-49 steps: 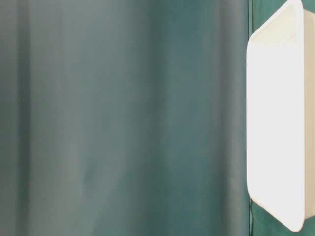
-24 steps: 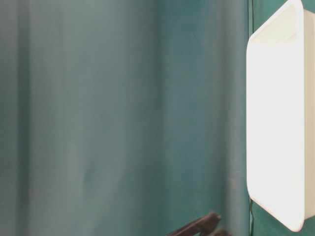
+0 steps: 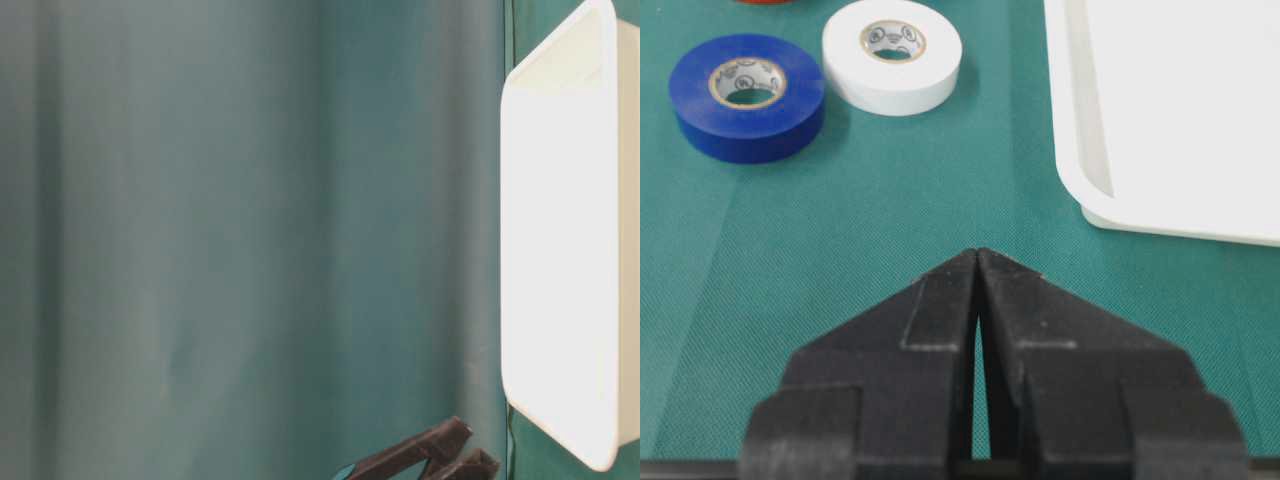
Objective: Put the tape into the white case with the left arm.
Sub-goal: 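Move the open left gripper toward the tape rolls, then reach the left gripper over the blue tape roll and lower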
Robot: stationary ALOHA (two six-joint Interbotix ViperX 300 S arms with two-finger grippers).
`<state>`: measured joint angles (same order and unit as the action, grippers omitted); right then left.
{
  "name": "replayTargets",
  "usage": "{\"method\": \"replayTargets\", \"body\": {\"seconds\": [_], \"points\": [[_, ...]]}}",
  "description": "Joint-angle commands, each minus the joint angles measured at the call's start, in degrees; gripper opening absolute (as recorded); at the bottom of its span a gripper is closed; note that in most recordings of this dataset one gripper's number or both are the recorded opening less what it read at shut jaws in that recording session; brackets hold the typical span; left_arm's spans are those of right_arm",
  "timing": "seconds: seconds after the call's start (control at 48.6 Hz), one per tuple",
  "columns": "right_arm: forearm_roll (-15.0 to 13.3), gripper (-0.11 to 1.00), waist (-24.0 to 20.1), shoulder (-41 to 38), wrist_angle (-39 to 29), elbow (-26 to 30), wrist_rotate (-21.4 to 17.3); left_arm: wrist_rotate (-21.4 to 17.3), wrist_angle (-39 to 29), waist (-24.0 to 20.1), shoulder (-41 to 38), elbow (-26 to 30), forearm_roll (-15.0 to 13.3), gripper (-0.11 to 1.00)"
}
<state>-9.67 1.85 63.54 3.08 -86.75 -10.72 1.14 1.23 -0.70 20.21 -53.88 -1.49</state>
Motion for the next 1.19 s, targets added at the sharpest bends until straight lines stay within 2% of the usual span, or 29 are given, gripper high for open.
{"method": "replayTargets", "body": {"seconds": [0.0,0.144,0.658,0.966,1.172], "points": [[-0.1,-0.09,0.1,-0.3,0.6,0.6,-0.1,0.0,0.1,0.1,0.4,1.3,0.0,0.98],[-0.1,-0.09,0.1,-0.4,0.6,0.6,-0.1,0.4,-0.5,0.5,0.3,1.3,-0.1,0.98],[-0.1,-0.09,0.0,-0.4,0.6,0.6,-0.1,0.6,-1.0,11.4,0.3,1.3,-0.1,0.97],[-0.1,-0.10,0.1,-0.4,0.6,0.6,-0.2,0.5,-0.8,11.7,-0.6,2.2,-0.1,0.97],[-0.1,-0.09,0.1,-0.4,0.6,0.7,-0.2,0.1,-0.8,11.6,-7.1,6.2,-0.1,0.97]]}}
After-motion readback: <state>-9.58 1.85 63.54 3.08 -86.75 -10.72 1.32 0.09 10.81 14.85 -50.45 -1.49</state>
